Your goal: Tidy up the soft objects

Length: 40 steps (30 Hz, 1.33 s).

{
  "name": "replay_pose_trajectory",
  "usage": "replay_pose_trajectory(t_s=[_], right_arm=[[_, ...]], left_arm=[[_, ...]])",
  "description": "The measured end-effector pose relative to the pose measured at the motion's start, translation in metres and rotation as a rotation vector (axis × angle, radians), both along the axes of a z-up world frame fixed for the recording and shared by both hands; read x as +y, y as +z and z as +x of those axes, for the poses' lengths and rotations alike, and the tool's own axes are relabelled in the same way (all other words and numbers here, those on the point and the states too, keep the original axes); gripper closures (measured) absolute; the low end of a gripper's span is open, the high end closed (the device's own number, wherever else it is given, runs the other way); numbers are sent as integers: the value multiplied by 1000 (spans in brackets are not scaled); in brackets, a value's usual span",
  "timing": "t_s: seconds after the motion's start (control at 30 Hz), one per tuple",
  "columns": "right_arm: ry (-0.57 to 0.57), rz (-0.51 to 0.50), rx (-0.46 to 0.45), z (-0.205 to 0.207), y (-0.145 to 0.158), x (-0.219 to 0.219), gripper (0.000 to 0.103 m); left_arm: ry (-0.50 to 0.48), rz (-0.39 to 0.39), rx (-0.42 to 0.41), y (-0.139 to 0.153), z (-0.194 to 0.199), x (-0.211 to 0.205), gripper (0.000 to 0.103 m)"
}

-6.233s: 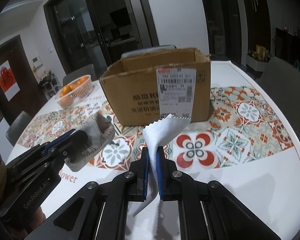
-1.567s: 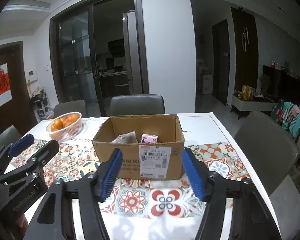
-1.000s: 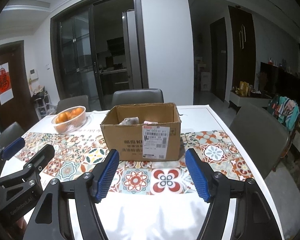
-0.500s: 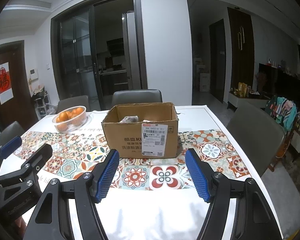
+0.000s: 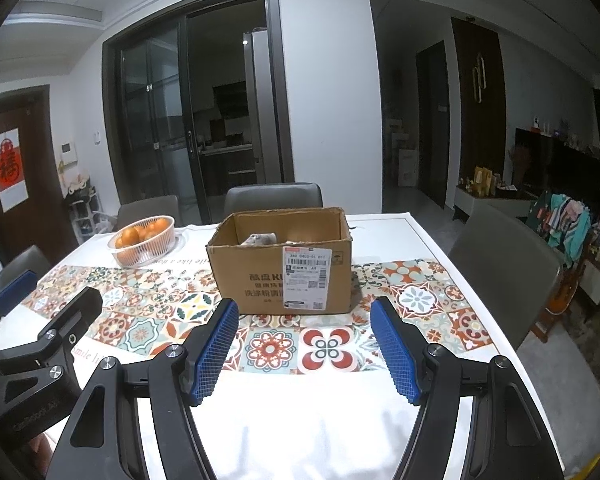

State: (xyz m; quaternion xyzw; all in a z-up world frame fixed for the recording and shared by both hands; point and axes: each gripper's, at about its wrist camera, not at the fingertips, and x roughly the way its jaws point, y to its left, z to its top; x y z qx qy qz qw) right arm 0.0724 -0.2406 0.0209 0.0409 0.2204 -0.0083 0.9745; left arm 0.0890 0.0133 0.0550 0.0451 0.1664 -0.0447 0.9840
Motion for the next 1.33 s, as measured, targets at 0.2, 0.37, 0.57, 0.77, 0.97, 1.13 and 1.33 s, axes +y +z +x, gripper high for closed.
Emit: replay_pose_trajectory(t_s=[0.2, 0.37, 0.57, 0.77, 0.97, 1.13, 1.33], right_arm=[[-3, 3, -8, -7, 3, -2, 33], [-5, 3, -10, -8, 5, -3, 33], [-4, 4, -10, -8, 4, -3, 33], [-4, 3, -12, -9, 4, -3, 33], [-5, 3, -12, -9, 3, -2, 33], [-5, 1, -12, -9, 3, -2, 33], [-5, 3, -13, -9, 2, -1, 33]], left_arm=[[-2, 0, -9, 2, -4, -1, 0], [-2, -1, -13, 3, -6, 0, 0], [-2, -1, -10, 2, -8, 0, 0], [-1, -2, -10, 3, -9, 1, 0], [-1, -2, -9, 2, -9, 1, 0], [-2, -3, -7, 3, -9, 2, 0], [-2, -3, -10, 3, -10, 1, 0]])
